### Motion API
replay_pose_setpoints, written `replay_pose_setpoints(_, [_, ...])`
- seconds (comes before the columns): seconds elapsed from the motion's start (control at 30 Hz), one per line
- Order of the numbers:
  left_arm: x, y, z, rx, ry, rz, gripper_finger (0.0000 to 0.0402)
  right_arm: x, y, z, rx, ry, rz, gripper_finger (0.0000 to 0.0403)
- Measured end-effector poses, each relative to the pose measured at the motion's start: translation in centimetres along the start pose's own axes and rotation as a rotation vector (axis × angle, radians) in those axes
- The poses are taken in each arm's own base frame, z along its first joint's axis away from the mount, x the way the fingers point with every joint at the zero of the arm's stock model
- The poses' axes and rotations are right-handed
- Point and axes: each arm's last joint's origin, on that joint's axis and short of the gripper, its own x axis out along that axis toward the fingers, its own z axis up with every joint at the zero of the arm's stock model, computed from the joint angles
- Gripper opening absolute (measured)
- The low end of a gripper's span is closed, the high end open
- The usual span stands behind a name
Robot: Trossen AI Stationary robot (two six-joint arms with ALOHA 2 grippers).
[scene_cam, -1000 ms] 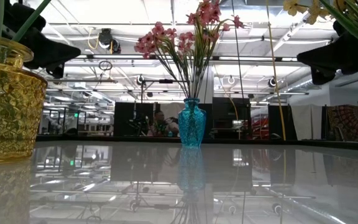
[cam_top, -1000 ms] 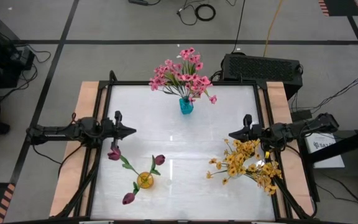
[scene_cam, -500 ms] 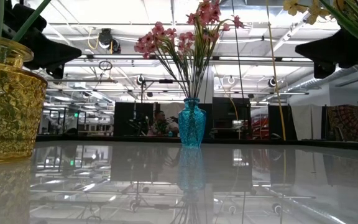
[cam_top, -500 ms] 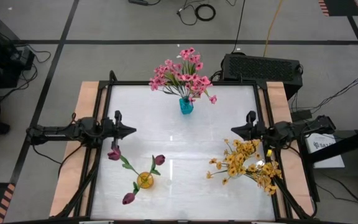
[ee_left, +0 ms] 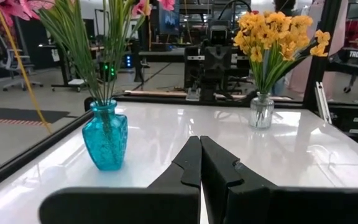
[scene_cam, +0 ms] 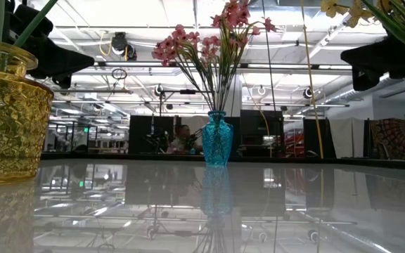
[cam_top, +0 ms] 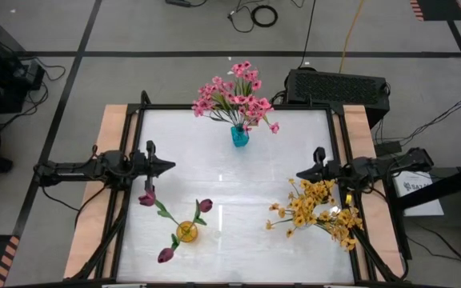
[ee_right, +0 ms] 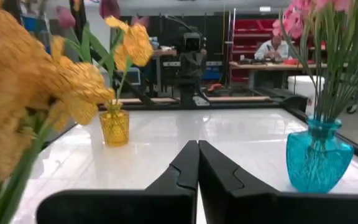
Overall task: Sort flowers into vase by color
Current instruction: Return to Home Position
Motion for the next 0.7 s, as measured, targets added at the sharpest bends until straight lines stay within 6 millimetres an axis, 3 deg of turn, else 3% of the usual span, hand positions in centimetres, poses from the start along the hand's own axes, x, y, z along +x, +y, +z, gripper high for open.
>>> replay_pose_setpoints(0.7, [0.00, -0.01, -0.02, -0.012, 0.003, -0.002, 0.0000, -0.04, -0.83, 0.22, -0.094, -0.023, -0.055, 0.0000])
